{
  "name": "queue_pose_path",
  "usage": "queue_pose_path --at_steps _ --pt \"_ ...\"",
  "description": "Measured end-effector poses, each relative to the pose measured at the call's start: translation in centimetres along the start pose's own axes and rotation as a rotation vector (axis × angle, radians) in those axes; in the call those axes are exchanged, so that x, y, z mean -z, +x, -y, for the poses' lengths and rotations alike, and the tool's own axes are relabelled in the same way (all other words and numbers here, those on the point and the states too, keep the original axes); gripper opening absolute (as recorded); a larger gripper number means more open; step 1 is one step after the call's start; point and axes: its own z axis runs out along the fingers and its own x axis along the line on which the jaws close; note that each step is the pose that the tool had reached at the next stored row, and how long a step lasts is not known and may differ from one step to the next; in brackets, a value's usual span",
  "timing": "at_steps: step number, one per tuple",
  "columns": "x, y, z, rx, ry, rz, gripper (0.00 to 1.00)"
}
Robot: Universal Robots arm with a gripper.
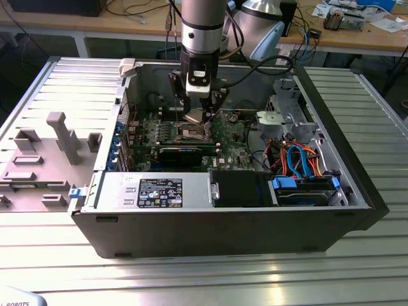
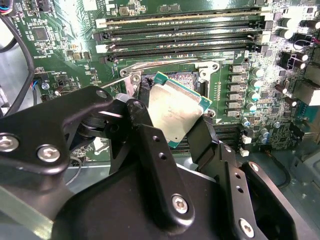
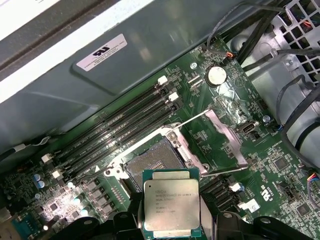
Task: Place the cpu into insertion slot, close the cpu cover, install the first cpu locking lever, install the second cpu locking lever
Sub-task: 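Place the cpu into insertion slot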
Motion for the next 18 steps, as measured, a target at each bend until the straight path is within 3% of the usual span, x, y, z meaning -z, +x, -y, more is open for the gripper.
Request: queue_pose_path --at_steps 18 --pt "-0.02 0.00 0.00 -0.023 0.0025 0.0014 0.55"
